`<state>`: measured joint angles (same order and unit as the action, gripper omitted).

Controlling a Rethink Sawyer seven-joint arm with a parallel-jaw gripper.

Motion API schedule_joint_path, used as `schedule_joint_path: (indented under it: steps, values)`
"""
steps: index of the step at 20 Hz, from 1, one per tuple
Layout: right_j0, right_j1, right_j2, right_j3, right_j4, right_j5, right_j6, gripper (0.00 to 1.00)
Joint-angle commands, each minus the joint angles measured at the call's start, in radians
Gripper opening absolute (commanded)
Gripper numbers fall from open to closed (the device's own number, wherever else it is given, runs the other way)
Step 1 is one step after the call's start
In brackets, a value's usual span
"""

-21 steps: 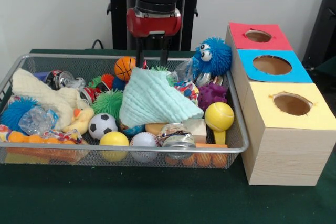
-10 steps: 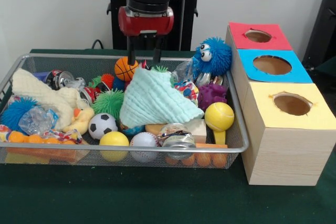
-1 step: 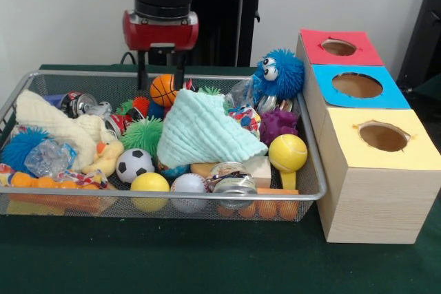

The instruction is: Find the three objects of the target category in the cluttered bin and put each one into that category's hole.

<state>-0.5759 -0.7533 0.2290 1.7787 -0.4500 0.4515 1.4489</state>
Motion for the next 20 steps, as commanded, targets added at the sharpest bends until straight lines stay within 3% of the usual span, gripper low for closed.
schedule_joint_path:
  steps: [1,9,16,20]
  values:
    - [-0.071,0.095,0.167,-0.11,-0.056,0.001,-0.138,1.0]
    - [-0.105,0.143,0.222,-0.154,-0.101,-0.02,-0.162,1.0]
    - [-0.156,0.218,0.223,-0.184,-0.251,-0.123,-0.174,1.0]
    - [-0.195,0.276,0.244,-0.215,-0.309,-0.131,-0.181,1.0]
